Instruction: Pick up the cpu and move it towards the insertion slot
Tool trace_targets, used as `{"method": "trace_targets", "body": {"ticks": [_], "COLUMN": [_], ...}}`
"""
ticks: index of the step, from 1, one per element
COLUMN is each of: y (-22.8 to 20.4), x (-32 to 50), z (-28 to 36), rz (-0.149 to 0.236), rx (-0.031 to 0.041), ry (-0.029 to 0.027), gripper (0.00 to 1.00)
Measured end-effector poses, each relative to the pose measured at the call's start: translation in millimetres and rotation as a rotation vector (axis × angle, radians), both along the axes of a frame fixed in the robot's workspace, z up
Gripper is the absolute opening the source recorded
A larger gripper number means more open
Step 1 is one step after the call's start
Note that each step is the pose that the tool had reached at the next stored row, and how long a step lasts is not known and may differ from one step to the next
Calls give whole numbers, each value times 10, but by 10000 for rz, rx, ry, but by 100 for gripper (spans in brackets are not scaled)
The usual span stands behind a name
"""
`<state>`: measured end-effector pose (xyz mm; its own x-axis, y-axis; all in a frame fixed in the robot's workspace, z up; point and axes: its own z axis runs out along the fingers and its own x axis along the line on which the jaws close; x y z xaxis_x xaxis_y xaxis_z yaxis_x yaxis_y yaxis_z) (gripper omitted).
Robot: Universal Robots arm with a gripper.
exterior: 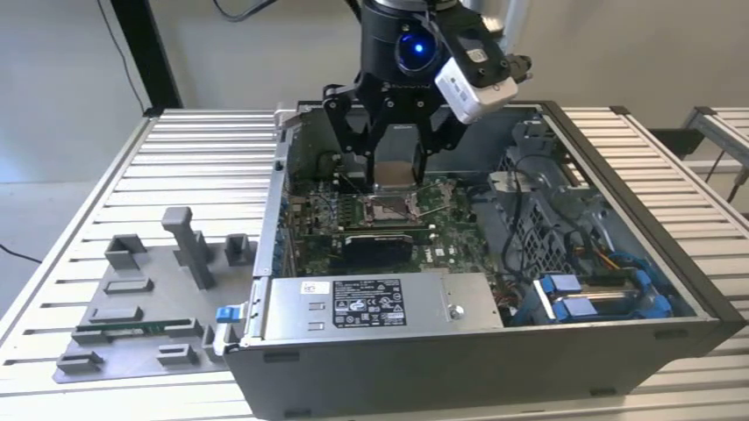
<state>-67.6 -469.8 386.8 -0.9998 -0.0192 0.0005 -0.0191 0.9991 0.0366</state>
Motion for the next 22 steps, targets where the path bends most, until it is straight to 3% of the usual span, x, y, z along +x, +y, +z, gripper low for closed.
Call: {"method": "trace_targets", "body": {"ticks": [7,14,22], "y": [0,0,0], "x": [220,375,395], "z": [0,0,0], "rz": [0,0,-1], "rx": [0,0,1], "ry": [0,0,0], "gripper": [0,0,0]}}
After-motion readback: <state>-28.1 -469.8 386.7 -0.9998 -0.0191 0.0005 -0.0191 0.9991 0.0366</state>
